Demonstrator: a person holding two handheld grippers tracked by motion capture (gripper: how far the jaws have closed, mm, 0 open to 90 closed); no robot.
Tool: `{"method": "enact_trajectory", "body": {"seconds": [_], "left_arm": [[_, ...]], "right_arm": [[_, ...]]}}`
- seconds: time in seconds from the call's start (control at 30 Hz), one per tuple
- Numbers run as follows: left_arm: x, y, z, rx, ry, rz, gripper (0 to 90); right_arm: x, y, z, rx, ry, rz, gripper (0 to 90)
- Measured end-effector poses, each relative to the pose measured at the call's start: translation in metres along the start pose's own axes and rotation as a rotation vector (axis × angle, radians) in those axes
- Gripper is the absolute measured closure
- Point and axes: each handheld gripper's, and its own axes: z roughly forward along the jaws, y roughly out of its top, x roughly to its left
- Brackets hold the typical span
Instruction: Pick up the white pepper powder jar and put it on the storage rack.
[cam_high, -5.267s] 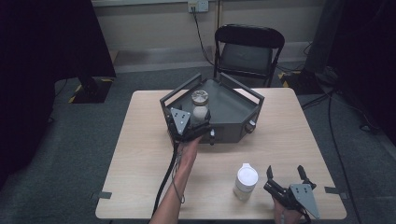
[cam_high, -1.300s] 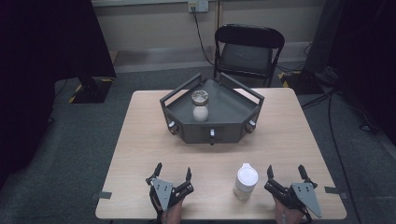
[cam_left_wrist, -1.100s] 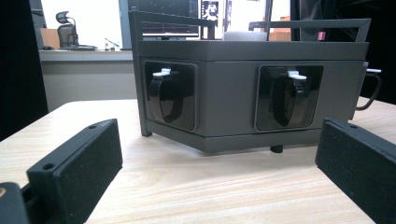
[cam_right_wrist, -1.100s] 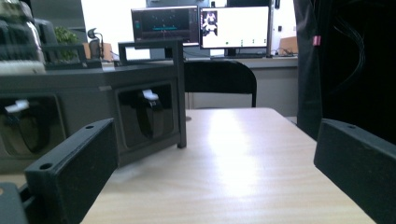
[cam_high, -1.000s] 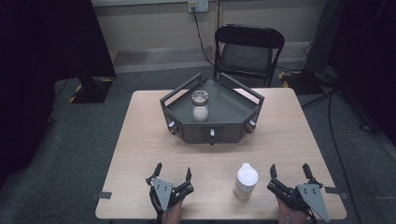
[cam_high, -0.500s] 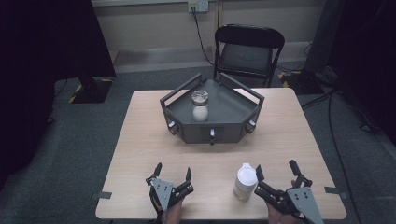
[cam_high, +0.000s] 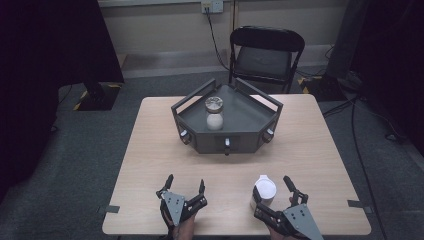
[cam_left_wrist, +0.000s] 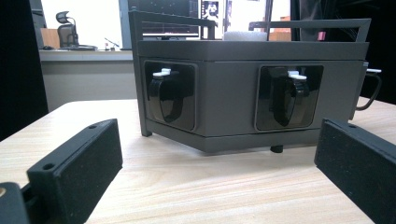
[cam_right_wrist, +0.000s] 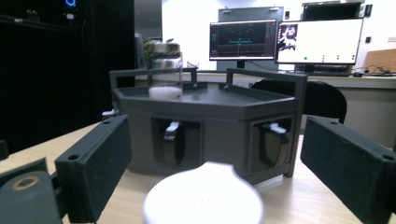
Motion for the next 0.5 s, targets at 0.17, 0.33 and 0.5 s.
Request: {"method": "enact_trajectory", "body": {"seconds": [0.17,0.33,0.5], "left_arm": [[-0.001,0.0,0.0,0.0,0.005,0.001,0.1],[-0.001,0.0,0.0,0.0,0.007,0.001,0.2],[-0.001,0.0,0.0,0.0,0.007,0.001,0.2]], "right_arm": [[0.0,-0.002,0.002,0.031,0.021,0.004,10.8],[0.0,-0.005,0.001,0.054,0.019,-0.008,14.6],[-0.006,-0.01,0.004,0.102,0.03,0.004,18.7]]}}
